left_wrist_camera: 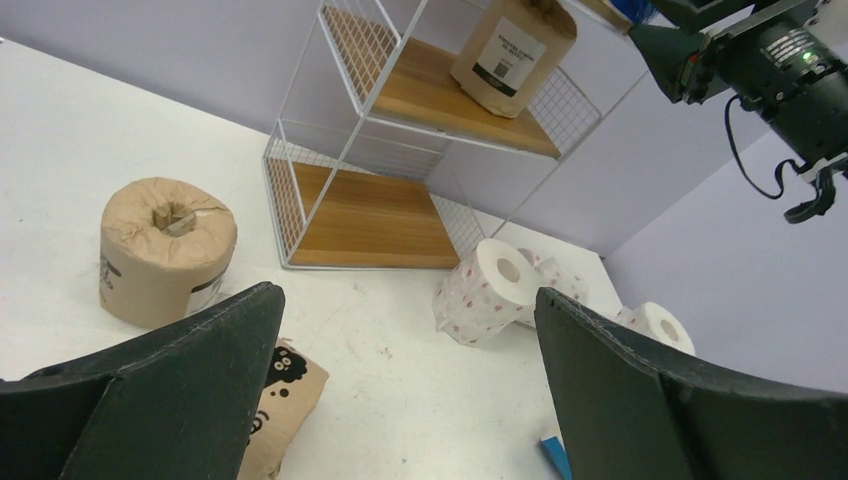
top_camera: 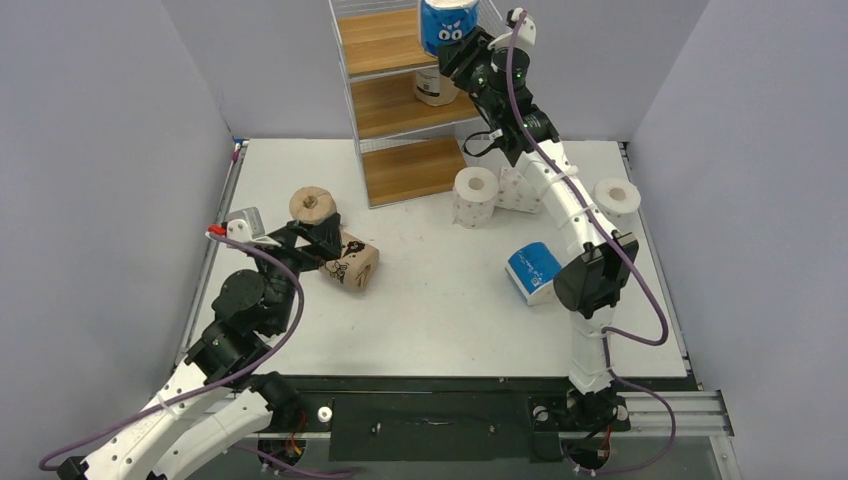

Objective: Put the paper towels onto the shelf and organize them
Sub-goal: Place the paper towel on the shelf, then move the shelf to the center of the board.

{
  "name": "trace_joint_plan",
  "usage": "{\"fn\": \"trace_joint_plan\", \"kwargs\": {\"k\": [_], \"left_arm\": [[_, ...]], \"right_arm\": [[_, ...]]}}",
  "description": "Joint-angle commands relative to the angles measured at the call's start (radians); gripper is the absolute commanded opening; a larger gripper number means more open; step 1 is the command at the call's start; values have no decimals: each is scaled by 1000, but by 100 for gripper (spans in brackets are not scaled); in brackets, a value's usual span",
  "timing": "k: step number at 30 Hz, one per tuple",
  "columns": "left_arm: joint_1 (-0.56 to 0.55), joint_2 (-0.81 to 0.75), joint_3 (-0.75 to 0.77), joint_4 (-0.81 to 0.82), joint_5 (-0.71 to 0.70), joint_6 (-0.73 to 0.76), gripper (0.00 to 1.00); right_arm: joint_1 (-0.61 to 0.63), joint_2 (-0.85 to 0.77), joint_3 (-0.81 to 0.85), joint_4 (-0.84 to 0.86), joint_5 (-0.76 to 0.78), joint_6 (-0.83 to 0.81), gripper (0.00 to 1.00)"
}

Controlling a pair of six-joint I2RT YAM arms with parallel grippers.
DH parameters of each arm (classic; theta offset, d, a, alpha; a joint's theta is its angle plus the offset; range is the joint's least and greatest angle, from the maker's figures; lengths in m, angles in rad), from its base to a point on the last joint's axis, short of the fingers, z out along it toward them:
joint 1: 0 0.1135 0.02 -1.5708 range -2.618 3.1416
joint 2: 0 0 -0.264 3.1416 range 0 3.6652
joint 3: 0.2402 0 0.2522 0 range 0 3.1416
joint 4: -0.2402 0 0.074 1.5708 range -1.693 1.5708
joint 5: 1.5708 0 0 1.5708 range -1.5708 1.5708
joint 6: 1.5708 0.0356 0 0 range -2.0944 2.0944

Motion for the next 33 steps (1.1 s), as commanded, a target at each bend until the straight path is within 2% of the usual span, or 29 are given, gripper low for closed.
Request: {"fn": "trace_joint_plan", "kwargs": {"k": [1,10,12,16,18,21,24,27,33], "left_arm": [[3,-14,-27,-30,-19,-20,97],[3,30,-28,-12,-34,1,96],[4,40,-34,10,-40,19,96],[13,84,-31,111,-47,83,96],[35,151,9,137,-29,83,96],[91,266,92,92,38,21,96],[180,419,210,25,120,-27,96],[247,507,274,33,218,-57,96],[353,652,373,172,315,-43,96]], "right_arm": [[-14,10,50,76,36,11,48],[-30,32,65,104,44,24,50],[-36,-3,21,115,17,29,52],[-41,-163,-186,182,-7,14,59],[-44,-254,-295,205,-1,3,62],[-50,-395,-493,251,40,-16,63],[-64,-463,-611,273,80,-31,64],[-91,-499,-731,321,103,-49,64],[-107,-380,-682,251,119,-123,63]]}}
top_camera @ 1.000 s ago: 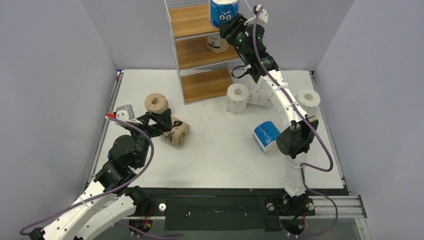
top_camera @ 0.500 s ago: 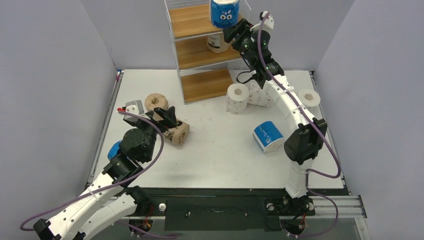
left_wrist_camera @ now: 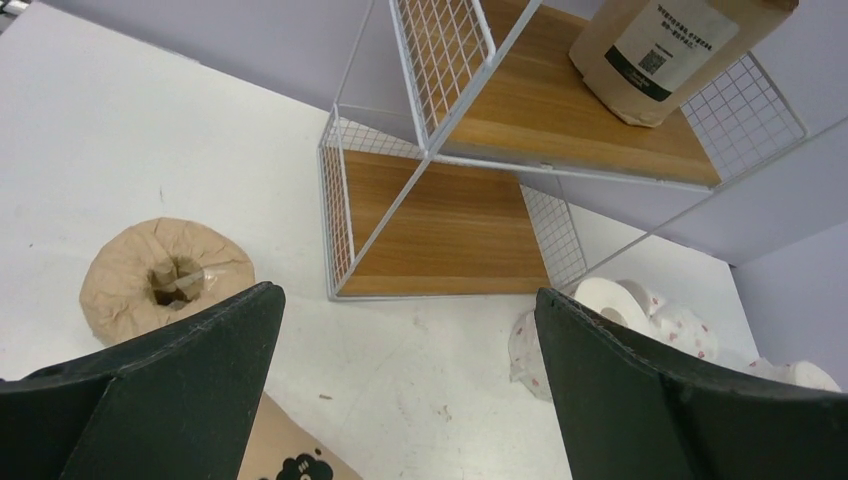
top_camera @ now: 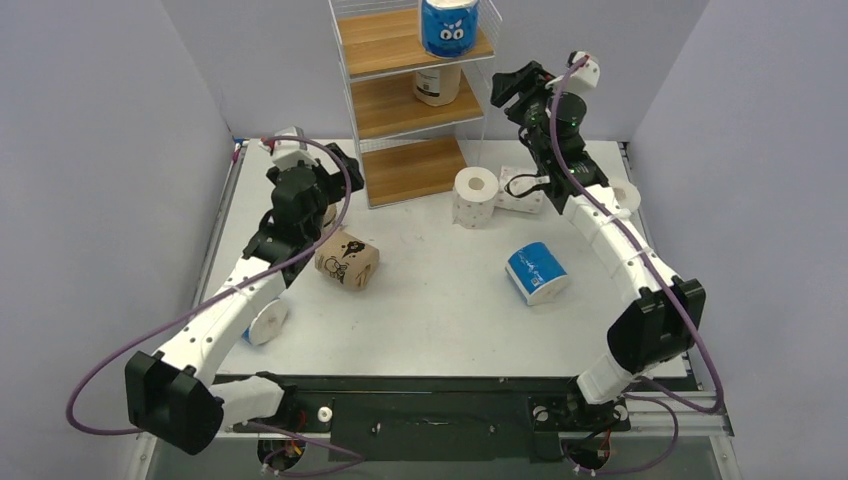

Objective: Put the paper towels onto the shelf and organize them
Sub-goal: Move the shelf to the center of the board.

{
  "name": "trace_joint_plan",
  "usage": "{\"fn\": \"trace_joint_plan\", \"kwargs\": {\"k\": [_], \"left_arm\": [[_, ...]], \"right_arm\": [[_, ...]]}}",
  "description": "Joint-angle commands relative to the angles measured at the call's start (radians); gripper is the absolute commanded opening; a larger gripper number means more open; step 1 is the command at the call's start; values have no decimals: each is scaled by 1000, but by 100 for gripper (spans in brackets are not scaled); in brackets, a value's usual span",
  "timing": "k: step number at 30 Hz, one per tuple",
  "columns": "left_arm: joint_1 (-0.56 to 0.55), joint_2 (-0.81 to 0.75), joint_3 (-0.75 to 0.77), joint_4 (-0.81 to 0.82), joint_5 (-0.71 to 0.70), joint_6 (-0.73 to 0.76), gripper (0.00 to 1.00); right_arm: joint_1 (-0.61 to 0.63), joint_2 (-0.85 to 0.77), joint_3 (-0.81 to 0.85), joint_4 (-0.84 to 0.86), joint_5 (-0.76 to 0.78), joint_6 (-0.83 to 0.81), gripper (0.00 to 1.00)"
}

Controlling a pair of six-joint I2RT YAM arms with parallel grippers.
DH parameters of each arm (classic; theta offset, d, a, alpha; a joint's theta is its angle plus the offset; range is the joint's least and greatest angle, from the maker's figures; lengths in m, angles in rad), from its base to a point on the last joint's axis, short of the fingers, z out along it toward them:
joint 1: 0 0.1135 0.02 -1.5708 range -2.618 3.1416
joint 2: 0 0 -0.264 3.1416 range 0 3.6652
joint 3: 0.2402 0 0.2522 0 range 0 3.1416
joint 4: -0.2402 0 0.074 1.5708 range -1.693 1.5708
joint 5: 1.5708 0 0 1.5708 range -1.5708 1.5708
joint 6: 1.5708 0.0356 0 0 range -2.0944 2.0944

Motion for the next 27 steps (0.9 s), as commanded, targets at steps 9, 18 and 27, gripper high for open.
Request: {"fn": "trace_joint_plan", "kwargs": {"k": [9,18,27], "left_arm": [[181,242,203,270,270,27,96],[202,404,345,336,362,114,96],[202,530,471,335,349,155,97]], "right_arm": [[-16,254,158,-60,53,-121,65],[-32,365,271,-84,56,-136,66],[-45,436,329,-93,58,-134,62]]}}
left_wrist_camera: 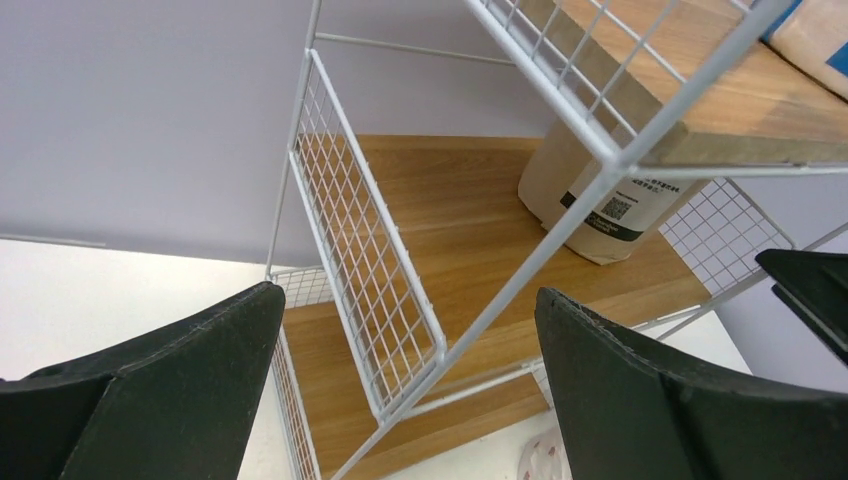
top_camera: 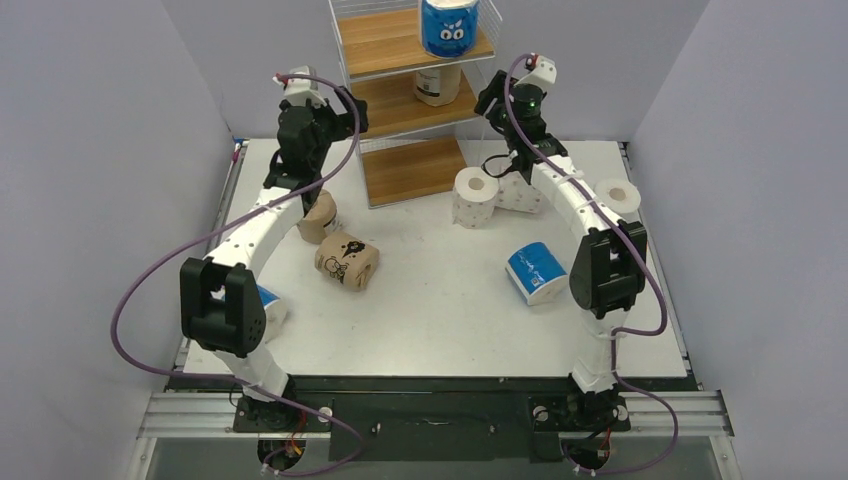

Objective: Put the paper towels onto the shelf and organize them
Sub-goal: Move the shelf to the center of the board.

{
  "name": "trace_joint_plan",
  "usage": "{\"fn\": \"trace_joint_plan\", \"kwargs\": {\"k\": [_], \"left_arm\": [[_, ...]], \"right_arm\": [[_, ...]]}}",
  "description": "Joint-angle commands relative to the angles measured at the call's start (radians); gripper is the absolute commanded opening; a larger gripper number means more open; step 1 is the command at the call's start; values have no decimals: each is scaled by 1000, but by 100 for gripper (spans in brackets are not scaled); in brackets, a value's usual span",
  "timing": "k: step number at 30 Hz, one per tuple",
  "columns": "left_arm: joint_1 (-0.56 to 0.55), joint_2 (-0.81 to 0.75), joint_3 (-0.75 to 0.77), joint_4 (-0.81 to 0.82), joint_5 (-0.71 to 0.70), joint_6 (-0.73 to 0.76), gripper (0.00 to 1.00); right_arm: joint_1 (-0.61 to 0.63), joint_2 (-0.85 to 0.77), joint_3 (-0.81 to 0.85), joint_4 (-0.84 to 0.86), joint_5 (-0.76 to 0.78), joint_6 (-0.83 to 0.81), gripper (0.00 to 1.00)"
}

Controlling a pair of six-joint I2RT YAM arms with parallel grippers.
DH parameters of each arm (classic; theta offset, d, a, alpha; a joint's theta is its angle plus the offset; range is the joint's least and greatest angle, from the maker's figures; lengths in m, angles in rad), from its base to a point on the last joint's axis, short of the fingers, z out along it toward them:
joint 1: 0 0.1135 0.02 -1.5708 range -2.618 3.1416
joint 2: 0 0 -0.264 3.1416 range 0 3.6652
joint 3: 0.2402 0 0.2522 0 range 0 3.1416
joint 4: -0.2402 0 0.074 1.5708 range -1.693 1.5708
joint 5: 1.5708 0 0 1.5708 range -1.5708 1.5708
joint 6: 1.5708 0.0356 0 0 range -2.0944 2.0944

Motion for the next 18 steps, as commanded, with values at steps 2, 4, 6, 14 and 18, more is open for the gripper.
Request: {"fn": "trace_joint_plan", "kwargs": {"k": [2,4,6,14,18], "left_arm": [[7,61,103,61,-1,35,99],[7,86,116,71,-9,35,92],[7,102,129,74,-19,37,83],[8,136,151,92,-17,27,53],[7,135,151,99,-21,36,46]], "right_arm": [[-14,34,55,10,11,-6,60],[-15,40,58,15,8,-6,57],[-18,44,57,20,2,-6,54],[-24,45,34,50,-30,0,34],[-24,25,-9,75,-42,9,16]]}}
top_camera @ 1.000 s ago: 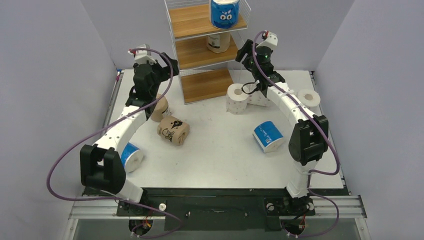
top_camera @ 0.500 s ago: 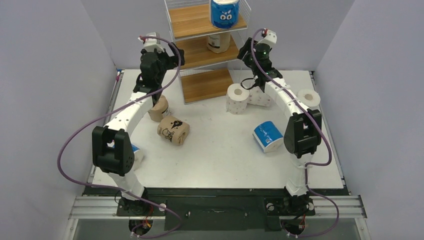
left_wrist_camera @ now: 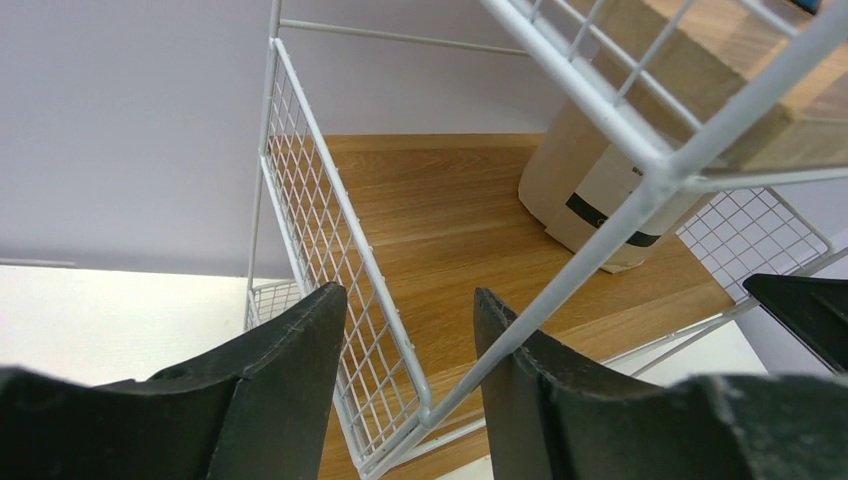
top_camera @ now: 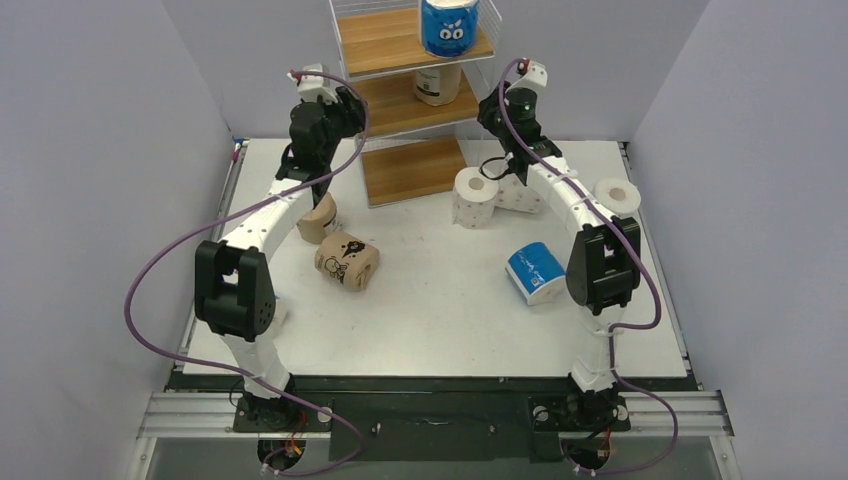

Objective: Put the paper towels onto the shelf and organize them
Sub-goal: Move the shelf to the center of the board.

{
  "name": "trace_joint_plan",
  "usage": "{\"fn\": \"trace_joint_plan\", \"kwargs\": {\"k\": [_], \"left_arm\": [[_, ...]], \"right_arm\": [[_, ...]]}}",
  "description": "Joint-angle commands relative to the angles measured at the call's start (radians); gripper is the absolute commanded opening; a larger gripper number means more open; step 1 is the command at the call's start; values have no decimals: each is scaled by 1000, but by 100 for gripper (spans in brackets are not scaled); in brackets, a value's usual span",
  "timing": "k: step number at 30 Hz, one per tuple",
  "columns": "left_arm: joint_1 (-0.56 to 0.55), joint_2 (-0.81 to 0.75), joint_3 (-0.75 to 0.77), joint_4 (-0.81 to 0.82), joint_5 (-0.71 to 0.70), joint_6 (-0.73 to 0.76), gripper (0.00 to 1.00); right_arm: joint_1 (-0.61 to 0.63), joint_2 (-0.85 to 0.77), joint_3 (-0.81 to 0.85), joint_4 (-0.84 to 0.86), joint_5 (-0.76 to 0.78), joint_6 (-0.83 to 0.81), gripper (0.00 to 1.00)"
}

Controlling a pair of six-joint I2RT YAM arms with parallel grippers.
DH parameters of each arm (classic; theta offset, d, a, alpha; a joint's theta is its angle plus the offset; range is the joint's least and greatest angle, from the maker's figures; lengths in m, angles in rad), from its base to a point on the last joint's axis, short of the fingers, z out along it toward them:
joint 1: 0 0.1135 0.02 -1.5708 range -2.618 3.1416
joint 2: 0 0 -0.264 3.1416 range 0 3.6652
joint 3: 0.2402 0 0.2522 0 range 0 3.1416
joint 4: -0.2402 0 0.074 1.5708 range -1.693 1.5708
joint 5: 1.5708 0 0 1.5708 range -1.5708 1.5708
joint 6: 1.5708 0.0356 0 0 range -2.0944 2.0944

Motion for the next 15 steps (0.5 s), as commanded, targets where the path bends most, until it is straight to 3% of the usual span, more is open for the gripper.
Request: {"fn": "trace_joint_plan", "kwargs": {"k": [1,2,4,15], "left_arm": [[16,0,50,65,-32,14,45],[17,-1,48,68,-33,18,44],[19,-11,40,72,-38,21,41],[44,-73,-18,87,-37,-1,28]], "right_arm": [[-18,-35,-26,69,21,4,13],[-18,-44,-32,72,20,7,5],[-16,-61,-57,81,19,13,0],[28,-172,-189,107,33,18,0]]}}
